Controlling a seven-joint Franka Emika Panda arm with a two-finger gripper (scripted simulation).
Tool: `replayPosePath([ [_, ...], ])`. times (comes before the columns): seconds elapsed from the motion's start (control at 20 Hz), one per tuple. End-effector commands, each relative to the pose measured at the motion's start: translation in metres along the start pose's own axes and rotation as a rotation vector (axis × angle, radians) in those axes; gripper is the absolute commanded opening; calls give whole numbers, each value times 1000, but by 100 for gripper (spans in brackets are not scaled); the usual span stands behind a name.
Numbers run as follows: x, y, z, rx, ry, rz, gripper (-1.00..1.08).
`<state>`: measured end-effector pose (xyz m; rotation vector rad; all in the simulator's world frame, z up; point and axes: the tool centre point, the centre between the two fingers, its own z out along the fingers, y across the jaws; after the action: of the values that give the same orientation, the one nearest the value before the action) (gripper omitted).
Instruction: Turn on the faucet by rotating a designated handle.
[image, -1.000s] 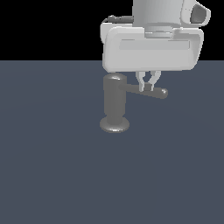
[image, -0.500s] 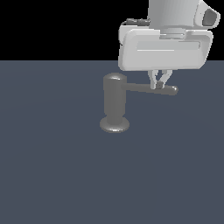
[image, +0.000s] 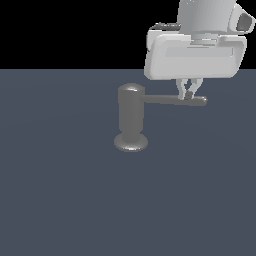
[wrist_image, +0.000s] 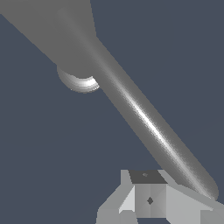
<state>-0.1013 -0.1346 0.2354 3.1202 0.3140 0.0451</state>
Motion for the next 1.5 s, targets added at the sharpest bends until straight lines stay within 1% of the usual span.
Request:
replayPosePath([
  [0.0, 5, 6, 2, -1, -1, 2, -100],
  [1.45, 70, 69, 11, 4, -17, 21, -100],
])
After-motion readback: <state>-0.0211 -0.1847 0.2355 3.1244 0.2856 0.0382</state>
